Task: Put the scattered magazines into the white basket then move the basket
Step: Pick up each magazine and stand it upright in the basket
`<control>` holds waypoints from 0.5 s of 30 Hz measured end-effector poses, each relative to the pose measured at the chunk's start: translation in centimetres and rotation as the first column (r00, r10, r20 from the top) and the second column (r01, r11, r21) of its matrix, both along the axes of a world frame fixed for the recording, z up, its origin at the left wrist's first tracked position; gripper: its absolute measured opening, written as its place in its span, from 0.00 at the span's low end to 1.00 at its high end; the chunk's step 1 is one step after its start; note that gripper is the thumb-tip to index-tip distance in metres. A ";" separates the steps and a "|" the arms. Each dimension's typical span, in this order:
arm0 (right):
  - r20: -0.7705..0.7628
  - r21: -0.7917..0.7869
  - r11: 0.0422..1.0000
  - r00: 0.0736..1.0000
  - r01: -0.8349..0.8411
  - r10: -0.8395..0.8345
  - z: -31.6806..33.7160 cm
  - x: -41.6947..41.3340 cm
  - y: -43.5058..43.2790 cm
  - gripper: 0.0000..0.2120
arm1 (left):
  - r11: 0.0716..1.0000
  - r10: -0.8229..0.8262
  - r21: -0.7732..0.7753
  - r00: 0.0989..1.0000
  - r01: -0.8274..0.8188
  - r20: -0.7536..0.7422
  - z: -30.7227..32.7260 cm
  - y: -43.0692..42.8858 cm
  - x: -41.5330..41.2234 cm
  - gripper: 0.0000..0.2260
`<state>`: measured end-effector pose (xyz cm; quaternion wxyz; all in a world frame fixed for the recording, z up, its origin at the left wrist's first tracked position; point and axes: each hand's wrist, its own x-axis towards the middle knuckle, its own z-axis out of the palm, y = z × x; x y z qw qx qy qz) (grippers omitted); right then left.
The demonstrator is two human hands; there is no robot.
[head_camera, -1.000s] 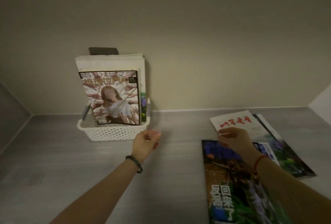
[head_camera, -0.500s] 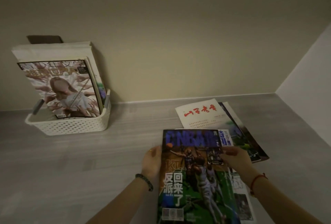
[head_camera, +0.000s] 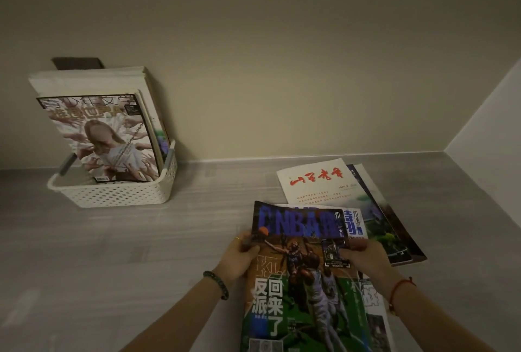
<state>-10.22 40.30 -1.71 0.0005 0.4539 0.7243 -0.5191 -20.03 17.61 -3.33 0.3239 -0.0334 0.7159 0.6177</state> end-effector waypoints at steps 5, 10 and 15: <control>-0.018 -0.042 0.999 1.000 -0.002 0.002 0.1 -0.1 -0.4 0.11 | 0.986 -0.134 0.091 0.986 0.143 -0.101 1.6 -0.5 0.0 0.14; -0.119 -0.154 0.988 0.993 -0.030 0.012 1.3 -1.8 -2.3 0.12 | 0.964 -0.088 0.233 0.982 0.126 -0.165 5.0 -2.4 -2.1 0.14; -0.219 -0.166 0.978 0.972 -0.123 0.085 4.1 -5.7 -6.0 0.13 | 0.957 -0.037 0.270 0.967 0.107 -0.252 8.9 -6.9 -5.3 0.12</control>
